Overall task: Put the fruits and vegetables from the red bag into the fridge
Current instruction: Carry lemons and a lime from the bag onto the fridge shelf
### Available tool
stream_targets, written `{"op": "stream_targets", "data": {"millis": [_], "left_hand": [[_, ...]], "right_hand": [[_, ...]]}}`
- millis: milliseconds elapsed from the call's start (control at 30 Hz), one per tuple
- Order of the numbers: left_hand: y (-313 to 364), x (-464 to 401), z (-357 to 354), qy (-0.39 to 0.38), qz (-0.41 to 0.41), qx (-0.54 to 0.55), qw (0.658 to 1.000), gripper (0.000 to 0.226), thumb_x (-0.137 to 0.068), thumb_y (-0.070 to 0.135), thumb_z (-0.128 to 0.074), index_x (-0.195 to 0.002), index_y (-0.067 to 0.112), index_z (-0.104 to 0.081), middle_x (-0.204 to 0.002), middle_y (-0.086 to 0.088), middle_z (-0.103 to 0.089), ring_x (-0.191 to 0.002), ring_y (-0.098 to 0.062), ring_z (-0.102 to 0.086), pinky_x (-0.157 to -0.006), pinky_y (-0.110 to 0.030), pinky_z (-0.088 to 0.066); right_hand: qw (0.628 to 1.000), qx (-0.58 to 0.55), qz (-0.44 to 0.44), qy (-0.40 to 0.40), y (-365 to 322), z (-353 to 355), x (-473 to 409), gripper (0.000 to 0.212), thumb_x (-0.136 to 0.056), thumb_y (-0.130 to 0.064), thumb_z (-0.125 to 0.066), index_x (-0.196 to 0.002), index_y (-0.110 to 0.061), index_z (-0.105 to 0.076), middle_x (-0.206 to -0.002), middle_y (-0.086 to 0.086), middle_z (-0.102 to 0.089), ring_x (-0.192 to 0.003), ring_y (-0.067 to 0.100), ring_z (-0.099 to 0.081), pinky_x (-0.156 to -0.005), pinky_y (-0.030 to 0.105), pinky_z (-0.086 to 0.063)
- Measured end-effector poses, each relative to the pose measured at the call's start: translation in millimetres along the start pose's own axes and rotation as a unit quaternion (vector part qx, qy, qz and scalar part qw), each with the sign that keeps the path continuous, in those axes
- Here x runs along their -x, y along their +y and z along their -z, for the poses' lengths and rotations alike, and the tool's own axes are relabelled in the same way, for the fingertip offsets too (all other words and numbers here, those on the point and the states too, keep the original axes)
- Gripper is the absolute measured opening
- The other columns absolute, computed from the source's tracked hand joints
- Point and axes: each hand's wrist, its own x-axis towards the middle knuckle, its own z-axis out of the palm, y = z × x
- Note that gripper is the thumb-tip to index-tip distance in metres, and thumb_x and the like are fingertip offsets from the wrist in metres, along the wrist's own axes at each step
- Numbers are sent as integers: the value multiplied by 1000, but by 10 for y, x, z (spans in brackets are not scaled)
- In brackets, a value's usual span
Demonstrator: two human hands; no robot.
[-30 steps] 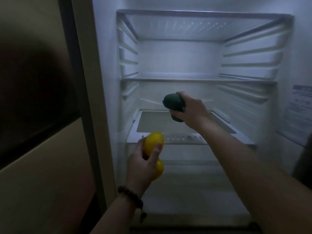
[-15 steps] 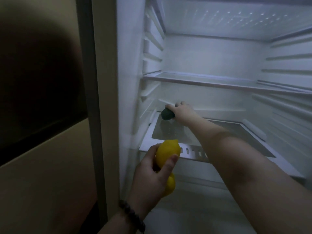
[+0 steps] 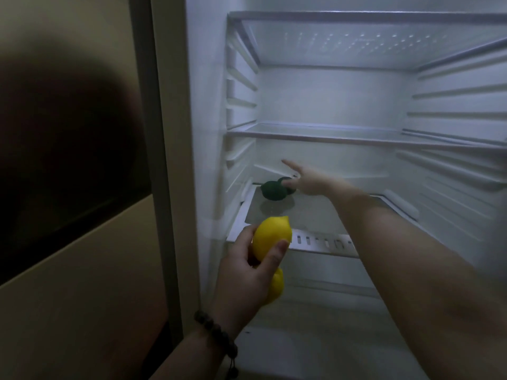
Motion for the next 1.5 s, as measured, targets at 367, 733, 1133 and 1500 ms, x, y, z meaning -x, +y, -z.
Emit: {"op": "stream_targets", "data": {"millis": [367, 733, 1133, 1500], "left_hand": [[371, -361, -12, -26, -199, -235, 951, 62, -72, 67, -60, -117, 26, -49, -89, 8, -63, -73, -7, -62, -61, -24, -52], [342, -703, -148, -110, 228, 139, 957, 68, -62, 62, -69, -114, 19, -59, -112, -10, -60, -97, -29, -61, -79, -41, -53], [-38, -1736, -802, -26, 98, -90, 991, 49, -69, 55, -75, -75, 9, -58, -71, -3, -57, -72, -20, -54, -64, -30, -46], [-377, -2445, -1245, -180, -42, -323, 928, 47, -76, 23, -76, -118, 17, -55, -120, -6, -58, -108, -24, -54, -91, -36, -47]], "right_hand": [[940, -329, 82, -31, -468, 59, 1873, 47, -77, -37, -63, -117, -13, -58, -98, 11, -69, -82, 21, -68, -73, 32, -56], [922, -364, -19, 134, 210, 172, 1689, 44, -75, -8, -74, -112, -25, -57, -114, 18, -58, -92, 30, -67, -85, 40, -56], [960, -201, -96, 170, 939, 236, 749, 47, -69, -8, -79, -109, -15, -55, -105, 13, -55, -85, 23, -55, -67, 29, -46], [983, 14, -122, 134, 1429, 326, 230, 54, -65, -23, -83, -112, -14, -57, -112, 12, -60, -96, 26, -57, -83, 37, -50]]}}
